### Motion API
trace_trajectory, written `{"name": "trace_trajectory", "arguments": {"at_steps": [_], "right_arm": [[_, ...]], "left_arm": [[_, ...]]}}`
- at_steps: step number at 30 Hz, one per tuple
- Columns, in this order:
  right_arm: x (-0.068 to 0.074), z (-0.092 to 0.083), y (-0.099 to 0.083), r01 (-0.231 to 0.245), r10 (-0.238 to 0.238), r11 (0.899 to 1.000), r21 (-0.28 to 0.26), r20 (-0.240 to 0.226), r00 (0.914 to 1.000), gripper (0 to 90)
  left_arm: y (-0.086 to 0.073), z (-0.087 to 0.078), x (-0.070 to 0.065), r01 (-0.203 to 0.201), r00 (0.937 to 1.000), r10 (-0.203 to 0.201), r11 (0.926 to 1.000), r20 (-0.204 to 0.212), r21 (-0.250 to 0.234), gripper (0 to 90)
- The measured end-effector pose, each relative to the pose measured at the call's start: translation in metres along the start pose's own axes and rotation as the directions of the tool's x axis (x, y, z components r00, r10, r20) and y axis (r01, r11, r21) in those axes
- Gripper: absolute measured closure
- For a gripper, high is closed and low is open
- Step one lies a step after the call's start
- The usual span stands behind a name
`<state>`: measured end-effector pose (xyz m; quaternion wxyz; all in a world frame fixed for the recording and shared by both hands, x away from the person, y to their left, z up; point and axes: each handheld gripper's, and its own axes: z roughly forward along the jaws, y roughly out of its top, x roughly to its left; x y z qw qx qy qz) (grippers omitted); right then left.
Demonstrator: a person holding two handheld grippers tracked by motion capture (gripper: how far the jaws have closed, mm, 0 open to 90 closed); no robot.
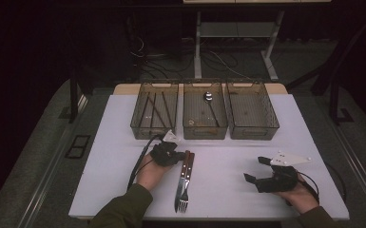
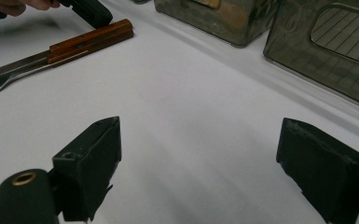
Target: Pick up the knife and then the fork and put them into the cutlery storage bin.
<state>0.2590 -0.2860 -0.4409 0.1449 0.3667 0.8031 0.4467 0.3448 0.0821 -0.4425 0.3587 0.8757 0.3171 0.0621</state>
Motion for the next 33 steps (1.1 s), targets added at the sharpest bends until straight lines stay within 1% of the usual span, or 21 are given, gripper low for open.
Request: {"name": "trace_trajectory", "arguments": {"at_steps": [3, 4, 5, 6, 7, 12, 14, 17, 18, 19, 22, 28, 33], "right_arm": [[0.0, 0.0, 0.0, 0.002, -0.002, 1.0, 0.0, 0.0, 1.0, 14.0], [0.0, 0.0, 0.0, 0.0, 0.0, 1.0, -0.001, 0.0, 1.0, 14.0], [0.0, 0.0, 0.0, -0.001, 0.001, 1.0, 0.0, 0.001, 1.0, 14.0], [0.0, 0.0, 0.0, -0.001, 0.001, 1.0, 0.0, 0.001, 1.0, 14.0], [0.0, 0.0, 0.0, -0.001, 0.001, 1.0, 0.0, 0.001, 1.0, 14.0], [0.0, 0.0, 0.0, 0.002, -0.002, 1.0, -0.001, -0.001, 1.0, 14.0], [0.0, 0.0, 0.0, 0.003, -0.003, 1.0, 0.0, -0.001, 1.0, 14.0], [0.0, 0.0, 0.0, 0.002, -0.002, 1.0, 0.0, -0.001, 1.0, 14.0], [0.0, 0.0, 0.0, 0.001, -0.001, 1.0, 0.001, -0.001, 1.0, 14.0], [0.0, 0.0, 0.0, 0.001, -0.001, 1.0, 0.0, -0.001, 1.0, 14.0], [0.0, 0.0, 0.0, 0.001, -0.001, 1.0, 0.0, 0.0, 1.0, 14.0], [0.0, 0.0, 0.0, 0.001, -0.001, 1.0, 0.0, -0.002, 1.0, 14.0], [0.0, 0.0, 0.0, 0.002, -0.002, 1.0, -0.001, -0.001, 1.0, 14.0]], "left_arm": [[0.002, 0.003, -0.003, -0.002, 1.0, 0.002, 1.0, 0.009, -0.005, 89.1], [0.003, 0.004, -0.004, -0.011, 0.9999, 0.011, 0.9999, 0.01, 0.0, 89.1], [0.003, 0.004, -0.005, -0.01, 0.9999, 0.01, 0.9999, 0.013, -0.003, 89.1], [0.004, 0.005, -0.005, -0.021, 0.9996, 0.021, 0.9998, 0.018, -0.001, 89.1], [0.005, 0.006, -0.007, -0.016, 0.9997, 0.016, 0.9999, 0.021, 0.0, 89.1], [0.007, 0.01, -0.013, -0.028, 0.9986, 0.028, 0.9996, 0.045, -0.003, 89.1], [0.008, 0.01, -0.014, -0.049, 0.9975, 0.048, 0.9988, 0.052, 0.006, 89.1], [0.009, 0.012, -0.018, -0.052, 0.9967, 0.051, 0.9986, 0.063, 0.007, 89.2], [0.01, 0.012, -0.018, -0.063, 0.9956, 0.062, 0.9979, 0.07, 0.012, 89.2], [0.01, 0.013, -0.019, -0.06, 0.9958, 0.059, 0.9982, 0.07, 0.007, 89.2], [0.011, 0.013, -0.02, -0.077, 0.9937, 0.076, 0.9969, 0.083, 0.015, 89.2], [0.012, 0.015, -0.024, -0.09, 0.9908, 0.087, 0.9958, 0.103, 0.019, 89.2], [0.013, 0.017, -0.029, -0.11, 0.9862, 0.107, 0.9937, 0.127, 0.02, 89.2]]}}
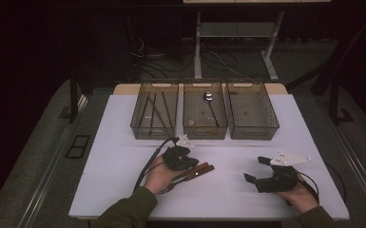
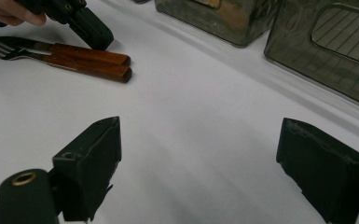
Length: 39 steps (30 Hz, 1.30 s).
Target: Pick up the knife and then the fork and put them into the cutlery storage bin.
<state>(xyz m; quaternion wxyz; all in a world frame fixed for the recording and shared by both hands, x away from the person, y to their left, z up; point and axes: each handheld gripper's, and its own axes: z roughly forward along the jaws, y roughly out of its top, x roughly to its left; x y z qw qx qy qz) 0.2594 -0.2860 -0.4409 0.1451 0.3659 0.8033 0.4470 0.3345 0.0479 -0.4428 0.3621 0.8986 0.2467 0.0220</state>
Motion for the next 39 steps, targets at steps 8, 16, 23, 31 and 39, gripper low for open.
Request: {"name": "trace_trajectory", "arguments": {"at_steps": [8, 16, 23, 31, 39], "right_arm": [[0.0, 0.0, 0.0, 0.001, -0.001, 1.0, 0.0, 0.0, 1.0, 14.0], [-0.001, -0.001, 0.0, -0.002, 0.002, 1.0, 0.002, 0.0, 1.0, 14.0], [-0.001, 0.0, 0.0, -0.001, 0.001, 1.0, 0.007, 0.0, 1.0, 14.0], [-0.002, 0.0, -0.001, -0.002, 0.002, 1.0, 0.006, 0.002, 1.0, 14.0], [-0.001, 0.001, -0.001, -0.001, 0.001, 1.0, 0.007, 0.001, 1.0, 14.0]], "left_arm": [[0.001, 0.0, -0.002, -0.028, 0.9996, 0.028, 0.9996, 0.008, 0.004, 89.1], [-0.012, -0.033, -0.002, -0.048, 0.9988, 0.048, 0.9983, 0.001, -0.032, 71.9], [-0.026, -0.04, -0.005, -0.075, 0.9963, 0.076, 0.9967, 0.039, -0.029, 72.0], [-0.029, -0.036, -0.004, -0.083, 0.9952, 0.083, 0.9965, 0.051, -0.003, 74.1], [-0.031, -0.032, -0.002, -0.081, 0.9951, 0.08, 0.9966, 0.059, 0.017, 74.3]]}}
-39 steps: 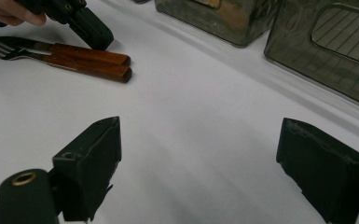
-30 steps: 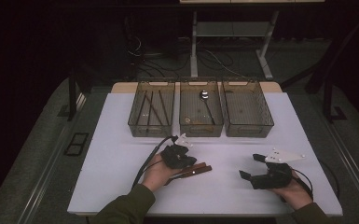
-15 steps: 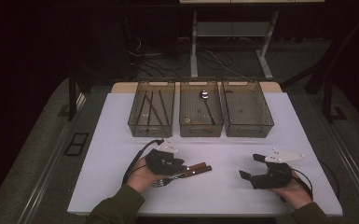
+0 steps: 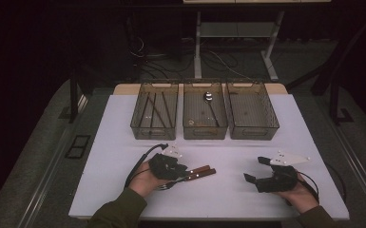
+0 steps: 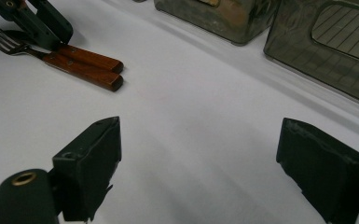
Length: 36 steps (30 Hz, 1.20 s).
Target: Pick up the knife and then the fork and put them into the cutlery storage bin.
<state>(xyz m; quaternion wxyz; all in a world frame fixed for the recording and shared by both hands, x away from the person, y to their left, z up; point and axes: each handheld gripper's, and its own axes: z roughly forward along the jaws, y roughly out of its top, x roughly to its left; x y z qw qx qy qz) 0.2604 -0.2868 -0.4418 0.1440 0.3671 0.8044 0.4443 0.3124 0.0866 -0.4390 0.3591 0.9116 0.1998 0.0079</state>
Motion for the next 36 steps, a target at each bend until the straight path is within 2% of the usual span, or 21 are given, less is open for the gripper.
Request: {"name": "trace_trajectory", "arguments": {"at_steps": [2, 3, 8, 9, 10, 15, 27, 36], "right_arm": [[0.0, 0.0, 0.0, 0.0, 0.0, 1.0, -0.001, 0.0, 1.0, 14.0], [0.0, 0.0, 0.0, -0.001, 0.001, 1.0, -0.001, 0.0, 1.0, 14.0], [0.0, 0.0, 0.0, 0.0, 0.0, 1.0, -0.001, -0.001, 1.0, 14.0], [0.0, 0.0, 0.0, -0.001, 0.001, 1.0, -0.002, 0.0, 1.0, 14.0], [-0.001, 0.0, 0.0, -0.001, 0.001, 1.0, -0.002, 0.0, 1.0, 14.0], [0.0, 0.0, 0.0, 0.0, 0.0, 1.0, 0.0, 0.0, 1.0, 14.0], [0.001, 0.0, 0.0, -0.001, 0.001, 1.0, 0.003, -0.002, 1.0, 14.0], [0.001, 0.0, 0.0, -0.001, 0.001, 1.0, 0.002, -0.001, 1.0, 14.0]], "left_arm": [[0.0, 0.001, 0.0, -0.003, 1.0, 0.003, 1.0, -0.003, 0.004, 74.3], [0.0, 0.001, 0.001, -0.018, 0.9998, 0.018, 0.9998, -0.006, 0.007, 74.2], [-0.003, 0.003, 0.001, -0.012, 0.9998, 0.012, 0.9999, -0.014, 0.003, 74.0], [-0.003, 0.003, 0.002, -0.036, 0.9992, 0.036, 0.9993, -0.017, -0.003, 74.0], [-0.004, 0.003, 0.0, -0.028, 0.9995, 0.028, 0.9996, -0.016, 0.001, 73.9], [-0.005, 0.003, -0.002, -0.075, 0.9966, 0.075, 0.9972, -0.033, 0.003, 74.3], [-0.008, 0.003, 0.005, -0.089, 0.9959, 0.089, 0.9958, 0.013, -0.023, 76.8], [-0.005, 0.002, 0.01, -0.103, 0.9935, 0.103, 0.9946, 0.048, -0.012, 76.8]]}}
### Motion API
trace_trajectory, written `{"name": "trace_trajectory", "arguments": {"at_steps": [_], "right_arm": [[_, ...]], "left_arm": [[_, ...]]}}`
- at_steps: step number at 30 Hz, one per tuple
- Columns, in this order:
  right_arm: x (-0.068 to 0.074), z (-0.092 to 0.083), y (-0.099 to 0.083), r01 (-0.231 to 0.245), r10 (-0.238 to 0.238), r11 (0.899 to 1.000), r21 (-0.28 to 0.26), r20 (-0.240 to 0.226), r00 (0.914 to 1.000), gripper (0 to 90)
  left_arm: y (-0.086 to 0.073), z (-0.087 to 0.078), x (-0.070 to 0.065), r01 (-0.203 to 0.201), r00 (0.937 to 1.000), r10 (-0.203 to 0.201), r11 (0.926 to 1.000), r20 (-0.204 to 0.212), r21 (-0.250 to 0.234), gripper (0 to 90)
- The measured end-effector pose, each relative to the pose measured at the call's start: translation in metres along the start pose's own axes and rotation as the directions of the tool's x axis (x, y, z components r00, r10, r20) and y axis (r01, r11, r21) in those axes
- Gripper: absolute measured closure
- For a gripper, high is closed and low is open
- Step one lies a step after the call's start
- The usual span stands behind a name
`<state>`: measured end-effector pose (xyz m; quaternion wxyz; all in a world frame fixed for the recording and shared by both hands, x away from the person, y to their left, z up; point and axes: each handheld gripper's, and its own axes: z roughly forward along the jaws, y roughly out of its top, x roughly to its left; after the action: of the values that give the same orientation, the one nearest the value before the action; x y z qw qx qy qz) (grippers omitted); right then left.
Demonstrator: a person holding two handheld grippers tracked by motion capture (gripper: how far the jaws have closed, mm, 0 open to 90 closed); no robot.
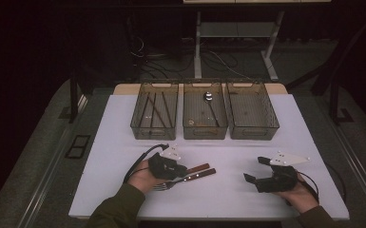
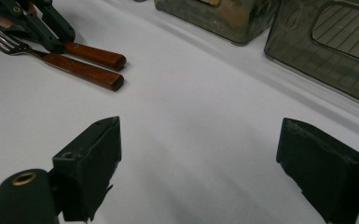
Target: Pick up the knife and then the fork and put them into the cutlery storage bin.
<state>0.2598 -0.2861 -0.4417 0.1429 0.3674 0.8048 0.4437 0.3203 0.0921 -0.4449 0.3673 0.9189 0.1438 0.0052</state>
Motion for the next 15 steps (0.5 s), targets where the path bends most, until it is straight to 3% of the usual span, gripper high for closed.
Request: {"name": "trace_trajectory", "arguments": {"at_steps": [9, 15], "right_arm": [[0.0, 0.0, 0.001, -0.002, 0.002, 1.0, -0.013, -0.013, 0.9999, 14.0], [0.0, -0.001, 0.005, -0.016, 0.016, 1.0, -0.003, -0.061, 0.998, 13.9]], "left_arm": [[0.005, -0.006, 0.003, 0.012, 0.9996, -0.012, 0.9999, 0.026, -0.001, 76.7], [0.013, -0.006, 0.0, -0.011, 0.9981, 0.009, 0.9998, 0.062, 0.018, 76.8]]}}
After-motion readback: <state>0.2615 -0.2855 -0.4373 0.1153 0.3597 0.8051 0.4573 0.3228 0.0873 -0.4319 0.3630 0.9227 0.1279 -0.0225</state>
